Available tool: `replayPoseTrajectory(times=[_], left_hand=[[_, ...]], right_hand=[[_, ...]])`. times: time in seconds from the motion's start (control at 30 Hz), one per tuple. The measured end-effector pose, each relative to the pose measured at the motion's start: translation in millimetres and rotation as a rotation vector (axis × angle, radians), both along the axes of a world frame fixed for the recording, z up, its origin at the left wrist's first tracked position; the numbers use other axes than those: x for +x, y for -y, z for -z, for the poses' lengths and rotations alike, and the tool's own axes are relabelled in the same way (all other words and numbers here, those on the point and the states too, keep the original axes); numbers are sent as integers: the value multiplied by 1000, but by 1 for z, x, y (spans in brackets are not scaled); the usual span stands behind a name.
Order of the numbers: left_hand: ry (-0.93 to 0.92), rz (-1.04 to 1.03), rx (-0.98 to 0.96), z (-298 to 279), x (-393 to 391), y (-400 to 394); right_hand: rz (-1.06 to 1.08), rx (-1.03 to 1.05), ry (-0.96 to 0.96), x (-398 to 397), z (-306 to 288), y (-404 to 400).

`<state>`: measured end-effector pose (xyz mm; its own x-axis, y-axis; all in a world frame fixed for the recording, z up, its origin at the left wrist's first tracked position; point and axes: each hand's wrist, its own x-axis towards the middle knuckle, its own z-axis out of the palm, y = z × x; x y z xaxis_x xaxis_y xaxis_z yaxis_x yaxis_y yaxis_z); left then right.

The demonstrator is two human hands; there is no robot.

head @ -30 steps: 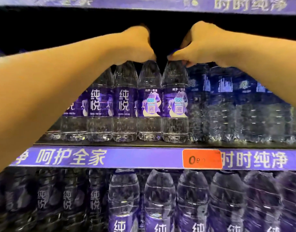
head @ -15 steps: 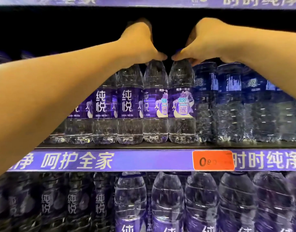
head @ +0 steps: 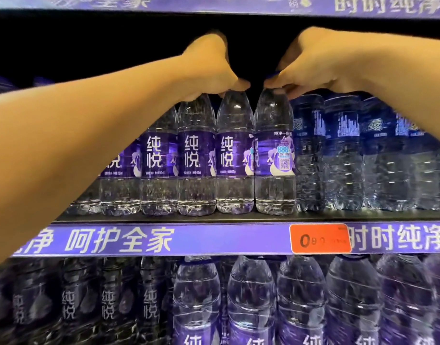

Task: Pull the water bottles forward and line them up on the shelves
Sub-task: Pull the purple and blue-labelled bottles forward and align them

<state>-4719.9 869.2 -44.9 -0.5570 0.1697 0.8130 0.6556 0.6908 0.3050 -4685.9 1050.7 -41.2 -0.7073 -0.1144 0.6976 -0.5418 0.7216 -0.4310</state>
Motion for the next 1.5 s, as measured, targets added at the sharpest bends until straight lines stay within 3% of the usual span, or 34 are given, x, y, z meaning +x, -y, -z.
replayPoseTrajectory(times=[0.17, 0.4, 0.63, 0.77, 0.93, 1.27, 1.4, 1.5], left_hand=[[-26, 34, 4, 1, 0, 4], [15, 31, -141, -1, 5, 9], [22, 41, -120, -6, -1, 7], [-3, 41, -99, -3, -1, 6], [-44, 31, -76, 1, 3, 5], [-171, -39, -172, 11, 2, 5], [-270, -61, -172, 15, 19, 16], [-357, -126, -171, 24, 26, 43]], right_hand=[[-21, -4, 48, 0, -1, -1], [89, 16, -100, -3, 7, 5], [-30, -119, 138, 1, -1, -4], [-37, -87, 150, 2, 0, -4], [17, -73, 15, -2, 8, 2], [16, -71, -19, 0, 12, 3], [239, 45, -256, 5, 18, 0], [275, 161, -414, 11, 24, 3]])
